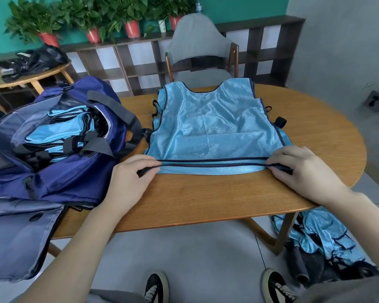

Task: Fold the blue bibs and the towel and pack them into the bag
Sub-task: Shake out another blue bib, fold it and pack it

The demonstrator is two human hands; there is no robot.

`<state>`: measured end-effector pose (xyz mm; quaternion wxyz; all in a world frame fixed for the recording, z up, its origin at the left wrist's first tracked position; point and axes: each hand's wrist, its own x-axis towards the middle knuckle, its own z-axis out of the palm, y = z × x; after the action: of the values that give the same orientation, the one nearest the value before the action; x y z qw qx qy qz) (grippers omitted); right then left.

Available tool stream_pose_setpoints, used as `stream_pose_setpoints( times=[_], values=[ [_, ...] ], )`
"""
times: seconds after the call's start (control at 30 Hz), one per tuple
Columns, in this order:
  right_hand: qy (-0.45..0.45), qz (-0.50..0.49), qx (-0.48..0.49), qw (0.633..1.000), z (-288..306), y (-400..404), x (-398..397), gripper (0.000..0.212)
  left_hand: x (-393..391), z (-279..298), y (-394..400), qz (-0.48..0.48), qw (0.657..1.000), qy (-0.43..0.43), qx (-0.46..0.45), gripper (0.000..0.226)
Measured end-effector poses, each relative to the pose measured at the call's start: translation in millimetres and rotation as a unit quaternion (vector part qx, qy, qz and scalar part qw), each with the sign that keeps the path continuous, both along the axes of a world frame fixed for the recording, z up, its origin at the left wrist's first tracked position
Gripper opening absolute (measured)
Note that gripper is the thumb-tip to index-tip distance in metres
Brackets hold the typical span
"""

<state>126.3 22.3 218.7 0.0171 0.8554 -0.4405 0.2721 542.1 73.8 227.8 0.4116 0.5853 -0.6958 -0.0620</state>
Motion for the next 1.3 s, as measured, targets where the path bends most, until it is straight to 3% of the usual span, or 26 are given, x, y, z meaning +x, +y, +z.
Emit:
stream_pose_setpoints(
  times=[0.17, 0.43, 0.7, 0.83, 1.3],
  values=[
    [-0.042, -0.010, 0.014, 0.999, 0.8, 1.4, 3.6, 0.025, -2.5, -2.6, -1.5, -0.002, 1.000, -0.012, -0.005, 0.018],
    [-0.028, 0.051, 0.031, 0.998, 1.2, 0.6, 0.8, 0.024, -1.1, -3.8, -2.0, -0.019, 0.998, -0.053, 0.005, 0.019],
    [-0.122, 0.003, -0.015, 0.992, 0.3, 6.3, 2.8, 0.015, -9.9, 3.5, 3.4, -0.024, 0.999, 0.035, 0.022, 0.018],
    [-0.095, -0.035, 0.011, 0.995, -2.9, 2.7, 2.0, 0.029, -6.5, 8.7, 3.7, -0.011, 1.000, 0.022, 0.001, 0.015],
    [-0.137, -0.091, -0.004, 0.986, -0.7, 6.3, 1.2, 0.030, 4.5, 7.8, 2.4, 0.025, 0.999, -0.029, -0.023, 0.014]
  ],
)
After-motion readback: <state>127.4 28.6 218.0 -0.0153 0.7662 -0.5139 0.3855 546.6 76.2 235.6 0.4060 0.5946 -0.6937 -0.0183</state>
